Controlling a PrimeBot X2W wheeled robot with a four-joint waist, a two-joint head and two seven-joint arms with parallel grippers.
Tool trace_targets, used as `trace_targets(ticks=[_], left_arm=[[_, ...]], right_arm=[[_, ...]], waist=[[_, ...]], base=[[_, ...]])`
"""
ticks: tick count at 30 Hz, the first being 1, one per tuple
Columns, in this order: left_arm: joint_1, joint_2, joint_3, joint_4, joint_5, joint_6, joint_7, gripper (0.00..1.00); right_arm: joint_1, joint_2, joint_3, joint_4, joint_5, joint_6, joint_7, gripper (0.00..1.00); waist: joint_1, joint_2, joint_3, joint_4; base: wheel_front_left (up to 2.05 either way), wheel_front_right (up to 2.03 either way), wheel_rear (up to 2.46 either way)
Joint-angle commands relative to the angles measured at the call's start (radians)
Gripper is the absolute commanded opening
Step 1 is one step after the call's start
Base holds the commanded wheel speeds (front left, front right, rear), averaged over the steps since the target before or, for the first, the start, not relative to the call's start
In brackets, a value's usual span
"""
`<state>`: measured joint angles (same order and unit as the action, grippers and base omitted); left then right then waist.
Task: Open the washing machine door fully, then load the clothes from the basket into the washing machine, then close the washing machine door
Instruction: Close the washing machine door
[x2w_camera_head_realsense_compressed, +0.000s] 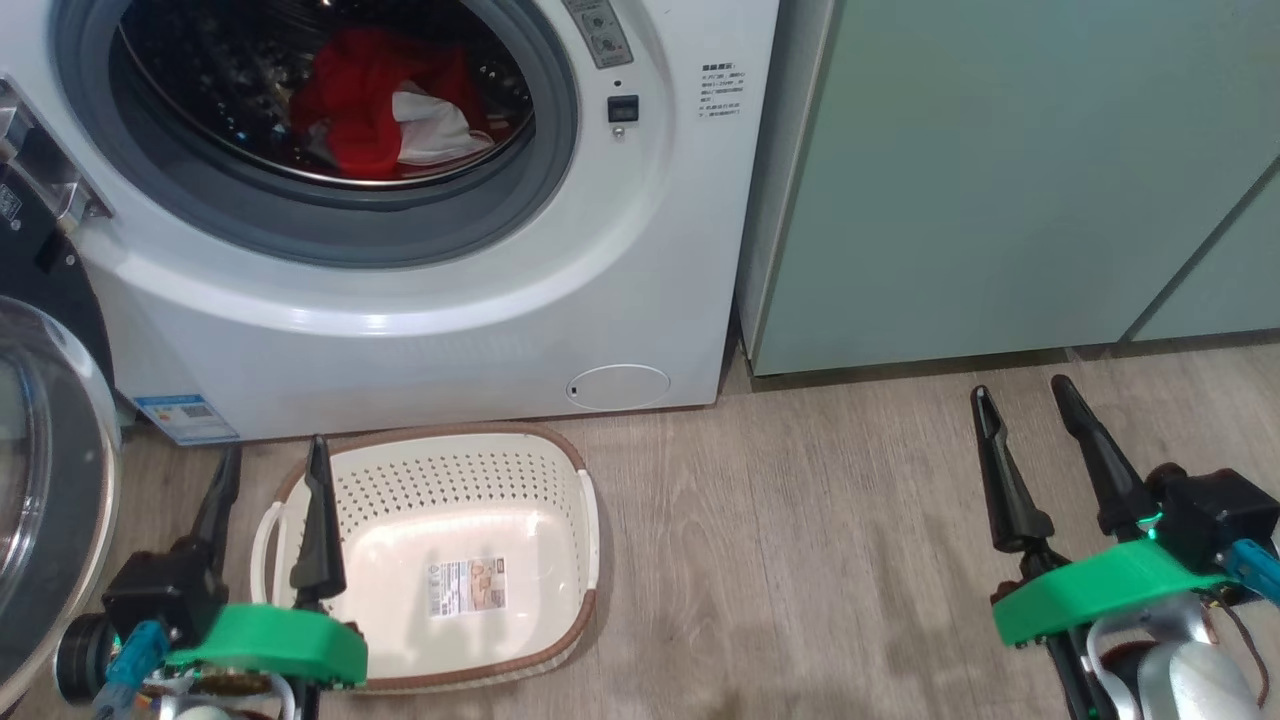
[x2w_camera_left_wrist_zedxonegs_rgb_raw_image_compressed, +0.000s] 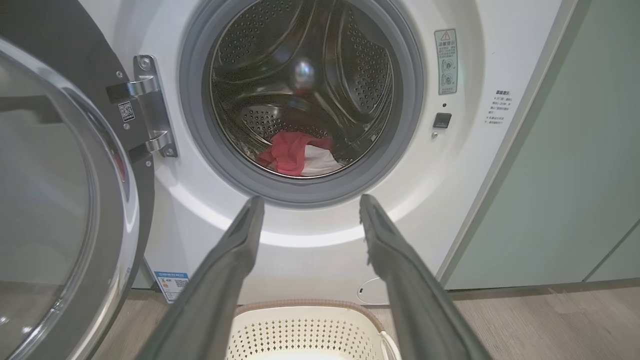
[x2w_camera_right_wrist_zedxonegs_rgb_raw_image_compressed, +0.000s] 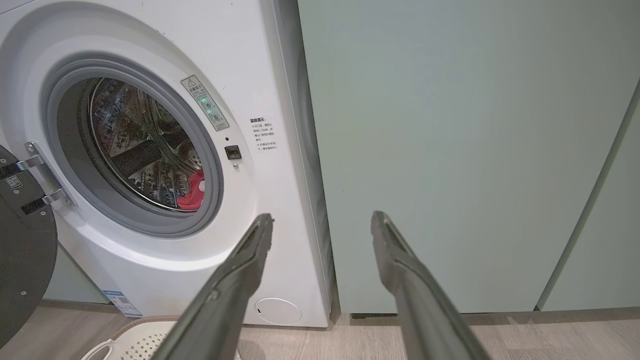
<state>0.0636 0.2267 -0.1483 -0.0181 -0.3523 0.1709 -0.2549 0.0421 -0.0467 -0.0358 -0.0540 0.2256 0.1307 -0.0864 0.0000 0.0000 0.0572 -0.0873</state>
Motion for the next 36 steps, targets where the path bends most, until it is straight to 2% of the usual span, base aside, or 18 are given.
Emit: trace_targets(ticks=[1,10,25,36], left_arm=[[-0.030,0.018,0.034,-0.037,-0.002,0.007,0.001,1.00],[-0.031,0.019,0.034,-0.041,-0.004,0.013,0.000,1.00],[-0.031,0.027,0.026,-0.056,-0.004,0.013,-0.001,1.00],[-0.030,0.035,0.019,-0.057,-0.009,0.010,-0.001,1.00]], right_arm=[[-0.017,-0.004,0.020,-0.039,0.004,0.000,0.000,1.00],[-0.020,-0.004,0.020,-0.037,0.006,0.000,-0.001,1.00],[-0.024,-0.004,0.018,-0.029,0.011,0.000,-0.004,1.00],[-0.025,-0.004,0.019,-0.023,0.014,0.000,-0.009,1.00]], waist=[[0.0000,0.0000,0.000,0.001],[0.0000,0.0000,-0.001,0.002],[0.0000,0.0000,-0.004,-0.003],[0.0000,0.0000,-0.005,-0.003]], base=[[0.00,0.00,0.00],[-1.02,1.02,0.00],[-1.75,1.75,0.00],[-0.32,0.32,0.00]])
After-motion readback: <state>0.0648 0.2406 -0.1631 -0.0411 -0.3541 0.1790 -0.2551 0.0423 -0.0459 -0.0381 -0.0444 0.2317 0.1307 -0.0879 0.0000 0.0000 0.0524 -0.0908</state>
